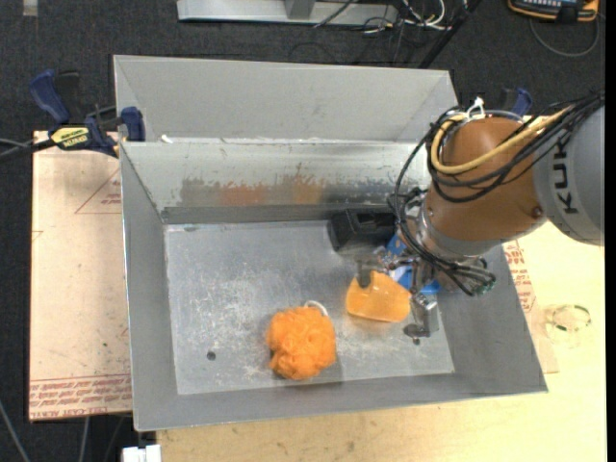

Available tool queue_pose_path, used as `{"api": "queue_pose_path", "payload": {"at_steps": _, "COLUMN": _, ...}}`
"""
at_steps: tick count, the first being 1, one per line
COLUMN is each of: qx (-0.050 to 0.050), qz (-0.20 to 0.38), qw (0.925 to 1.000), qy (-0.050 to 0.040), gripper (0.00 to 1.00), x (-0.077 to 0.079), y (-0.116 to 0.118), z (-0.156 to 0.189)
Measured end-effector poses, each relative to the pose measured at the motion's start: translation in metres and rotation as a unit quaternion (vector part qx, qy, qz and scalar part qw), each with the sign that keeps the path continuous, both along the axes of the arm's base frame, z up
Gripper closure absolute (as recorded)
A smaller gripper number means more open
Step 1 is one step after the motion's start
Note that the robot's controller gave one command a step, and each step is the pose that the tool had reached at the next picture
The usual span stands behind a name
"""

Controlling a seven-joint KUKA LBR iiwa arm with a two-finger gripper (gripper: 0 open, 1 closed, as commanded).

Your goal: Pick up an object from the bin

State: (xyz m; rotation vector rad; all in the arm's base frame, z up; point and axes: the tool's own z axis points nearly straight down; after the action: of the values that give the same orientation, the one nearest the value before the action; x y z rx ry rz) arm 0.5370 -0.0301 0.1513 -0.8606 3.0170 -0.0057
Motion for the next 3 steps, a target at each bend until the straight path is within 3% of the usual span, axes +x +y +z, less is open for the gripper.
{"api": "queue_pose_path", "payload": {"at_steps": 1, "qx": 0.001, "qz": 0.052, "qw": 0.9986, "qy": 0.0070, "gripper": 0.00, "x": -0.008, "y": 0.004, "z": -0.047}}
{"api": "queue_pose_path", "payload": {"at_steps": 2, "qx": 0.001, "qz": 0.163, "qw": 0.9867, "qy": 0.0010, "gripper": 0.00, "x": 0.008, "y": 0.010, "z": -0.062}}
{"api": "queue_pose_path", "payload": {"at_steps": 3, "qx": 0.001, "qz": 0.223, "qw": 0.9748, "qy": 0.0028, "gripper": 0.00, "x": 0.010, "y": -0.008, "z": -0.071}}
